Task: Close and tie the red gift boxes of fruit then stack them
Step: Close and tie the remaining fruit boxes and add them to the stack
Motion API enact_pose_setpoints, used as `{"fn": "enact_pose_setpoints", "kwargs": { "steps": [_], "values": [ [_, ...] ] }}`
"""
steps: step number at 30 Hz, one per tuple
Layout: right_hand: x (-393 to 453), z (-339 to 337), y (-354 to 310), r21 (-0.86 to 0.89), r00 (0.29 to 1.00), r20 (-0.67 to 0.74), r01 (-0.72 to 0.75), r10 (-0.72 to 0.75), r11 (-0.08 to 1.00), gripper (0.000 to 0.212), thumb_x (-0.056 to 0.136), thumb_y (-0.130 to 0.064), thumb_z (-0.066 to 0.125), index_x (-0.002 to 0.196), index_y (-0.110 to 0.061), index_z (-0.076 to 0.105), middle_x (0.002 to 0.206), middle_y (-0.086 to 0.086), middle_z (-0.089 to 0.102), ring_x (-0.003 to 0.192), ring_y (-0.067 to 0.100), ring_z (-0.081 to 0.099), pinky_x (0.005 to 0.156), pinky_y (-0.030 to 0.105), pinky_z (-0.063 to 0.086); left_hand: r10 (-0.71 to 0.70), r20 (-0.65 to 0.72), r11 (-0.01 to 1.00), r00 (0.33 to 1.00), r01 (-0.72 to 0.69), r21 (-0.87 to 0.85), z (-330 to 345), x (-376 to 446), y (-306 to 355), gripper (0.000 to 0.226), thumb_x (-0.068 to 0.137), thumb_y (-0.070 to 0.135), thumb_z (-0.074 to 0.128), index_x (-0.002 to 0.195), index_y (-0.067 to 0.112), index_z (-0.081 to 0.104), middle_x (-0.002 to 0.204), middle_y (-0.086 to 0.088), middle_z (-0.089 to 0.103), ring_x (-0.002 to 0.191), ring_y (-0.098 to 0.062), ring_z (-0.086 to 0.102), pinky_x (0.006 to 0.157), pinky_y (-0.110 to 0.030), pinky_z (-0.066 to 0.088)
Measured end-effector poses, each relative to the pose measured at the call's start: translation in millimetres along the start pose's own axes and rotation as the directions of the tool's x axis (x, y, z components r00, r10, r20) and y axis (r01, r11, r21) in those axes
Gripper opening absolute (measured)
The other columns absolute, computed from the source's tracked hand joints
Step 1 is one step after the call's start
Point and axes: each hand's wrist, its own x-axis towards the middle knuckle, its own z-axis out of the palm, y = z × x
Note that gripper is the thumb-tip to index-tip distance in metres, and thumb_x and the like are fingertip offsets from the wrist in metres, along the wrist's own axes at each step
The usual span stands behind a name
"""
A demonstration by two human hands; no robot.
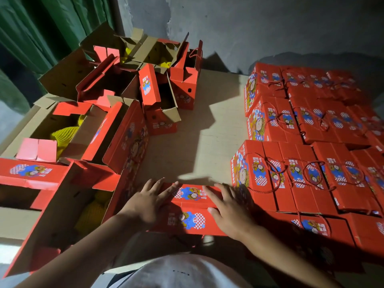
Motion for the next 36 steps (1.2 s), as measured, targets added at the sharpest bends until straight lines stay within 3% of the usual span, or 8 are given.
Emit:
{"fn": "enact_pose_setpoints", "kwargs": {
  "steps": [7, 14, 23, 25, 28, 30, 32, 36],
  "values": [
    [1, 7, -6, 0.002, 0.999, 0.000, -0.054, 0.054, 0.999, 0.073, 0.096, -0.049, 0.038, 0.159, -0.050, 0.002, 0.156, 0.001, 0.024, 0.140, 0.028, 0.028, 0.118, 0.052, 0.032, 0.005, 0.025, 0.999, 1.000, -0.004, -0.032, 17, 6, -3, 0.084, 0.091, 0.065, 0.037, 0.152, 0.055, -0.020, 0.166, -0.014, 0.011, 0.152, -0.046, 0.002, 0.124, -0.054, 0.018],
    [-9, 13, -8, -0.016, 0.999, 0.037, -0.005, 0.006, 1.000, 0.078, 0.097, -0.070, 0.029, 0.161, -0.045, -0.008, 0.171, -0.002, -0.019, 0.154, 0.023, -0.027, 0.124, 0.048, -0.004, 0.103, -0.140, 0.995, 0.985, -0.100, 0.026, 33, 3, -9, 0.076, 0.100, 0.070, 0.022, 0.161, 0.037, -0.009, 0.169, -0.013, -0.014, 0.153, -0.034, -0.025, 0.126, -0.048, 0.001],
    [-24, 23, -7, -0.022, 0.998, 0.053, 0.024, -0.023, 0.999, 0.086, 0.095, -0.075, 0.035, 0.164, -0.031, 0.010, 0.171, 0.011, -0.016, 0.157, 0.034, -0.016, 0.125, 0.049, -0.004, -0.021, -0.204, 0.977, 0.979, -0.023, -0.212, 41, -13, 1, 0.063, 0.105, 0.060, 0.027, 0.161, 0.043, 0.003, 0.166, 0.003, -0.029, 0.152, -0.021, -0.029, 0.124, -0.038, 0.001],
    [-26, 24, -7, 0.037, 1.000, 0.019, -0.005, 0.004, 0.999, 0.087, 0.094, -0.073, 0.042, 0.164, -0.032, 0.011, 0.170, 0.011, -0.017, 0.157, 0.032, -0.016, 0.126, 0.049, -0.003, -0.146, -0.200, 0.895, 0.969, 0.043, -0.444, 39, -17, 3, 0.057, 0.104, 0.057, 0.033, 0.156, 0.056, 0.009, 0.167, 0.014, -0.020, 0.152, -0.007, -0.008, 0.119, -0.024, 0.013],
    [-32, 25, -11, 0.062, 0.999, -0.013, -0.046, 0.046, 0.997, 0.098, 0.086, -0.080, 0.048, 0.164, -0.028, 0.016, 0.171, 0.014, -0.008, 0.158, 0.031, -0.012, 0.124, 0.038, -0.015, -0.363, -0.107, 0.586, 0.925, 0.138, -0.799, 41, -25, 6, 0.057, 0.100, 0.058, 0.044, 0.151, 0.064, 0.019, 0.153, 0.033, 0.030, 0.137, 0.012, 0.029, 0.108, -0.004, 0.024],
    [-38, 25, -9, 0.053, 0.999, 0.002, -0.048, 0.048, 0.997, 0.113, 0.077, -0.094, 0.043, 0.164, -0.028, 0.015, 0.171, 0.014, -0.009, 0.157, 0.030, -0.014, 0.121, 0.033, -0.023, -0.515, 0.031, 0.343, 0.857, 0.239, -0.908, 47, -26, 7, 0.060, 0.089, 0.065, 0.053, 0.144, 0.040, 0.051, 0.136, 0.025, 0.057, 0.125, 0.005, 0.053, 0.105, -0.014, 0.039],
    [-43, 24, -4, 0.045, 0.998, 0.067, -0.017, 0.014, 0.999, 0.126, 0.067, -0.100, 0.047, 0.164, -0.032, 0.007, 0.170, 0.010, -0.018, 0.156, 0.029, -0.020, 0.121, 0.035, -0.023, -0.612, 0.198, 0.166, 0.766, 0.369, -0.915, 52, -20, 5, 0.065, 0.082, 0.069, 0.061, 0.104, 0.008, 0.069, 0.096, 0.002, 0.073, 0.091, -0.017, 0.069, 0.090, -0.038, 0.055],
    [-45, 23, -18, -0.149, 0.995, 0.070, -0.063, 0.074, 0.987, 0.127, 0.059, -0.075, 0.078, 0.163, -0.027, 0.023, 0.170, 0.018, 0.005, 0.156, 0.042, 0.008, 0.122, 0.059, 0.022, -0.599, 0.319, -0.018, 0.734, 0.386, -0.922, 48, -16, 5, 0.049, 0.094, 0.051, 0.066, 0.093, 0.002, 0.075, 0.098, -0.017, 0.077, 0.090, -0.028, 0.075, 0.088, -0.046, 0.061]
  ]
}}
